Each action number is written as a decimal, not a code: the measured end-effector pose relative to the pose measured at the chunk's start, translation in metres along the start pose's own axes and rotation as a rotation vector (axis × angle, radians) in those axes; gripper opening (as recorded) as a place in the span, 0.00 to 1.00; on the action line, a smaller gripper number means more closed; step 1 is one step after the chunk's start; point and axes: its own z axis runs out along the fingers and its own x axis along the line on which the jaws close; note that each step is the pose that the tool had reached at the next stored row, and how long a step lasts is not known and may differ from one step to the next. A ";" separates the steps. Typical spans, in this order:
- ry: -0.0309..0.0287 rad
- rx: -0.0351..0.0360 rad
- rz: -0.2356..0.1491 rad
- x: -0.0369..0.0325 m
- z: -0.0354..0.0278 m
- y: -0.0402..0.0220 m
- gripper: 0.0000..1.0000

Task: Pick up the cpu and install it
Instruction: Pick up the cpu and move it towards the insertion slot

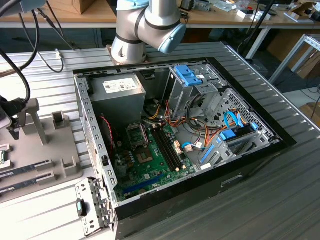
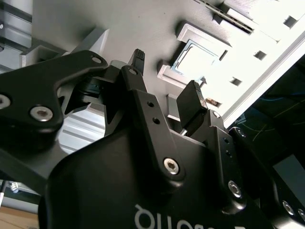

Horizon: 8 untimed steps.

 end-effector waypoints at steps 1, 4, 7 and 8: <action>-0.0001 -0.0001 0.000 0.0000 0.0003 0.0000 0.54; 0.0000 0.0000 0.000 0.0001 0.0011 0.0000 0.54; -0.0001 -0.0001 0.000 0.0000 0.0019 -0.0001 0.54; -0.0001 0.0000 0.000 0.0001 0.0021 -0.0001 0.54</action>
